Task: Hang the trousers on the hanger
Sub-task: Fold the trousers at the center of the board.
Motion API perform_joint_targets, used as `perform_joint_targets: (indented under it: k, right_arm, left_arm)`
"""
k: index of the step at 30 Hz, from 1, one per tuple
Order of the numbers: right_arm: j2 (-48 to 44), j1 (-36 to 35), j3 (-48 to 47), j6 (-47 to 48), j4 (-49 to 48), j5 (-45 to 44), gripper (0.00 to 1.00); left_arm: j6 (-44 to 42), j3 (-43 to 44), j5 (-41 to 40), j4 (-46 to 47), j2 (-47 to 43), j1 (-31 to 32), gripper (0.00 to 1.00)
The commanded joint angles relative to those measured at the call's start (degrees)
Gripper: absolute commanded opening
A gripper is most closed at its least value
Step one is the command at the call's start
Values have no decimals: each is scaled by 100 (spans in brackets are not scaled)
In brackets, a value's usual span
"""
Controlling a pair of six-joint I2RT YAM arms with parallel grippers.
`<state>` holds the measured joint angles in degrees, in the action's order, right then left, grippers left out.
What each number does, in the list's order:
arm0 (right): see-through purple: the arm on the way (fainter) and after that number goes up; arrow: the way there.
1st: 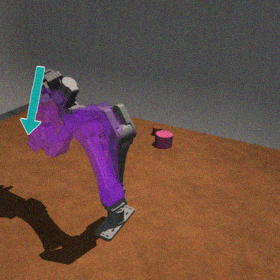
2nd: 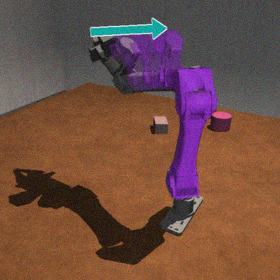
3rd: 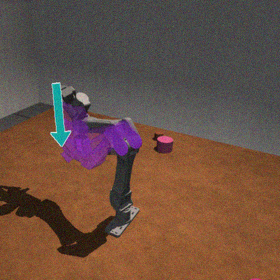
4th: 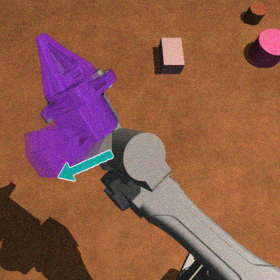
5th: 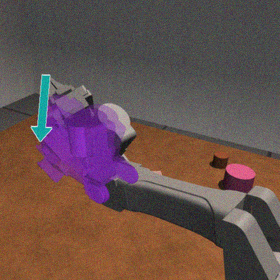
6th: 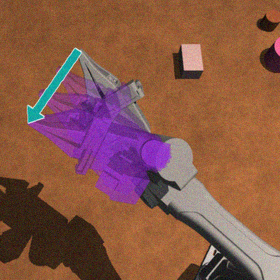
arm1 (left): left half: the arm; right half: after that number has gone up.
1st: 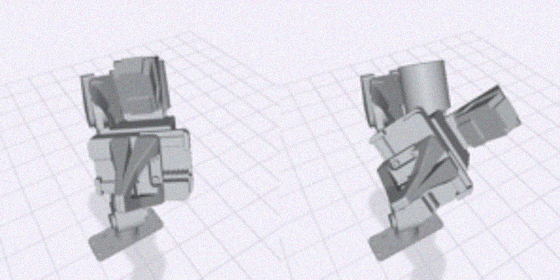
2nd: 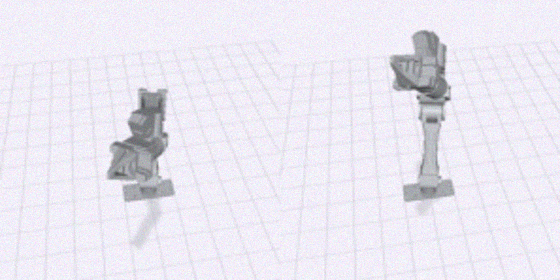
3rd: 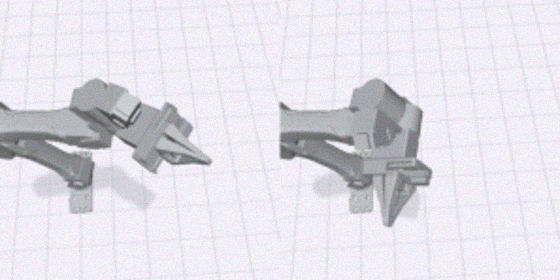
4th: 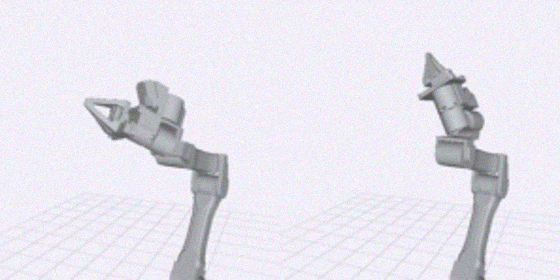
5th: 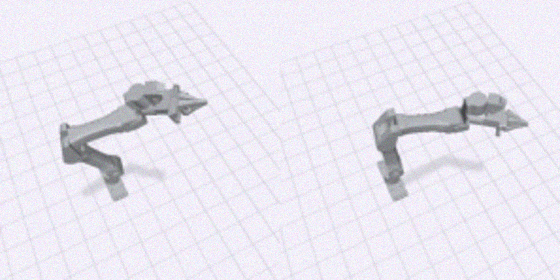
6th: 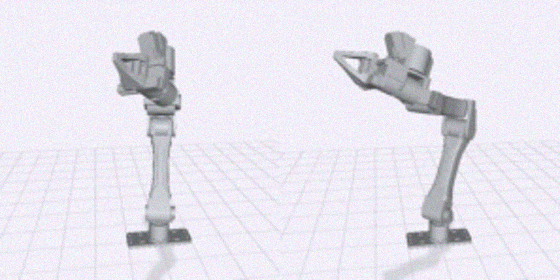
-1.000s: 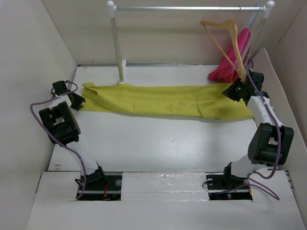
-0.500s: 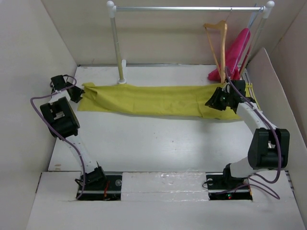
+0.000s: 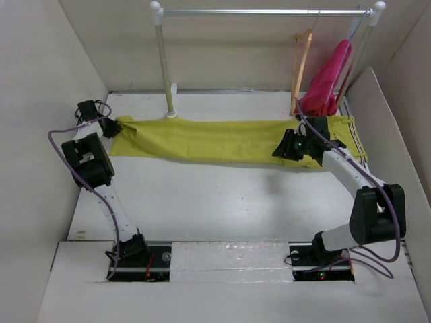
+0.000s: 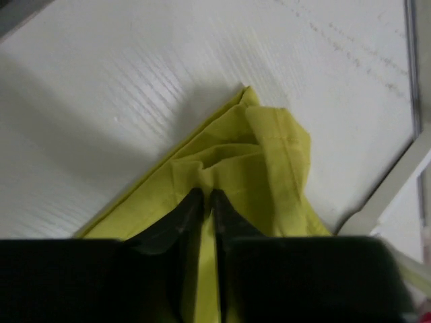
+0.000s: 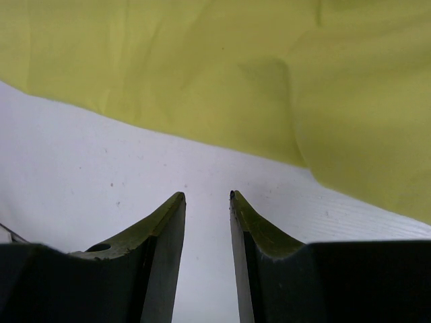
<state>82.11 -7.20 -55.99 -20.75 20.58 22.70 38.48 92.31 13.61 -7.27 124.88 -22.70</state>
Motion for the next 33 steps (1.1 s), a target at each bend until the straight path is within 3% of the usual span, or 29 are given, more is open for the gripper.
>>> perform_joint_targets:
  k: [1, 9, 19, 23, 27, 30, 32, 33]
  right_arm:
    - [-239, -1, 0, 10, -107, -64, 39]
    - [-309, -1, -18, 185, 16, -125, 39]
    - [-187, 237, 88, 528, 8, -2, 39]
    - [-125, 298, 27, 590, -1, 164, 39]
    - [-116, 298, -96, 669, 113, 191, 39]
    - [-160, 298, -79, 669, 148, 226, 39]
    - [-195, 246, -35, 669, 148, 191, 39]
    - [-212, 246, -9, 678, 157, 191, 39]
  left_arm:
    - [2, -64, -209, -20, -156, -33, 3]
    - [-104, -328, -507, -301, -876, -33, 0]
    - [-165, -1074, -1729, -1198, -2485, -33, 0]
    - [-280, -1225, -1967, -1338, -2425, -33, 0]
    - [-288, -900, -2020, -1620, -1628, -33, 1]
    - [-279, -566, -2133, -2041, -1239, -33, 7]
    - [-393, -775, -2265, -1929, -1499, -33, 8]
    - [-420, -881, -2370, -1867, -1623, -33, 18]
